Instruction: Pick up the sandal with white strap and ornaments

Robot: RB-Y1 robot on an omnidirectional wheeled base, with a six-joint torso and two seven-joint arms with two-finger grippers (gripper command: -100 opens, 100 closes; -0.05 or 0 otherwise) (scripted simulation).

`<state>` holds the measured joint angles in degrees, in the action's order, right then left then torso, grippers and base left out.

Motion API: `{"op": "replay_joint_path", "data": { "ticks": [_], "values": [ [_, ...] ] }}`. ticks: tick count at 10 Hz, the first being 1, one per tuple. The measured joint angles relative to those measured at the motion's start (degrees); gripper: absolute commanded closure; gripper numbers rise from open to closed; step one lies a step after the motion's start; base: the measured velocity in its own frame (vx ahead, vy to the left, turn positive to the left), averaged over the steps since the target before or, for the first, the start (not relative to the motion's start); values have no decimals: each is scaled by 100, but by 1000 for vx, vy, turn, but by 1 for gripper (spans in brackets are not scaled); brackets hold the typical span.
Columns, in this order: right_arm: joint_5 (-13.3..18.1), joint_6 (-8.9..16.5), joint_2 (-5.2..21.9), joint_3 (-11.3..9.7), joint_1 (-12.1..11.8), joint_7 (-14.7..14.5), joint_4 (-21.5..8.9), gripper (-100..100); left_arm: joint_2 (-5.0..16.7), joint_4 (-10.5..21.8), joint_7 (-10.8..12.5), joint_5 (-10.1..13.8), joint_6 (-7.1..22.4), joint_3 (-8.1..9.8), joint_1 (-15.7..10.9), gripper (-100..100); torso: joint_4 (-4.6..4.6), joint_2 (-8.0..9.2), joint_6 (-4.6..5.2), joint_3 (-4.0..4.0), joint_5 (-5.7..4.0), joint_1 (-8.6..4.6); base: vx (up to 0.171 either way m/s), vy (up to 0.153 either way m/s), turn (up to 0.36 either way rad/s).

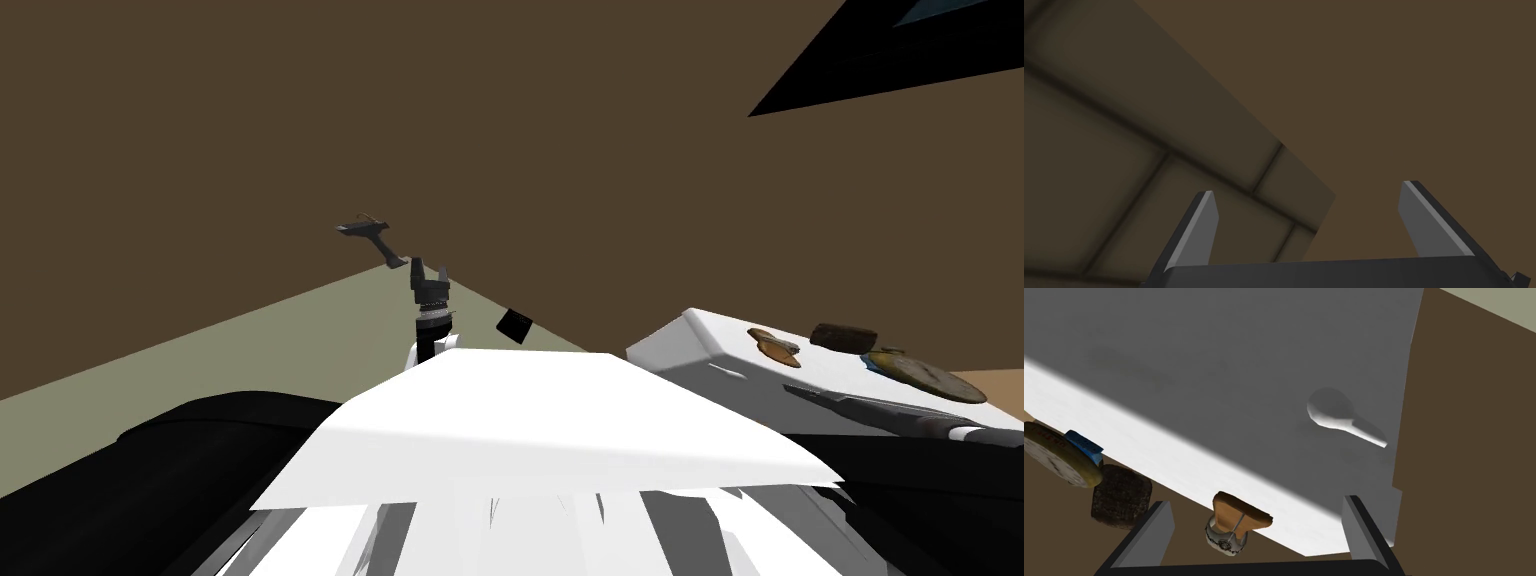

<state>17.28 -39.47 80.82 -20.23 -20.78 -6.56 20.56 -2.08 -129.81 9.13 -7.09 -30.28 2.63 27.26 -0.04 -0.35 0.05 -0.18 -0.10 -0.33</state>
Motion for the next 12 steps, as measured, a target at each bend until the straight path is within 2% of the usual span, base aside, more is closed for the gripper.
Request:
{"op": "replay_joint_path", "data": {
  "ticks": [1,2,3,4,5,8,9,10,12],
  "values": [
    [-5,-57,52,-8,3,16,-67,-100,0,0,0,0,0,1,1,0,1,4,8,2,-1,-1,25,-30,-26],
    [-124,88,143,97,-288,53,226,-100,0,0,0,0,0,1,1,0,4,15,12,9,0,9,78,-85,286],
    [-127,157,189,59,-236,99,136,-100,0,0,0,0,0,0,0,0,0,-2,-4,-1,-1,-9,124,-138,379],
    [-284,316,338,169,-559,167,399,-100,1,0,0,0,0,1,1,0,-5,-20,-1,-12,-5,-26,87,-117,71],
    [-224,277,326,98,-413,189,263,-100,1,0,0,0,0,1,2,0,-4,-14,10,-9,-9,-23,35,-51,-64],
    [-157,166,295,13,-202,194,-38,-100,0,0,0,0,0,0,0,0,4,16,6,9,1,7,13,-29,52],
    [-156,161,296,11,-196,195,-49,0,0,0,0,0,0,0,1,0,5,18,12,11,-1,10,3,-6,-5],
    [-157,161,296,11,-196,195,-48,-100,0,0,0,0,0,0,1,0,6,23,12,14,2,19,9,-8,89],
    [-437,185,289,-32,-381,84,14,-100,0,0,0,0,0,0,1,0,6,23,12,14,3,21,9,-13,60]
  ]
}}
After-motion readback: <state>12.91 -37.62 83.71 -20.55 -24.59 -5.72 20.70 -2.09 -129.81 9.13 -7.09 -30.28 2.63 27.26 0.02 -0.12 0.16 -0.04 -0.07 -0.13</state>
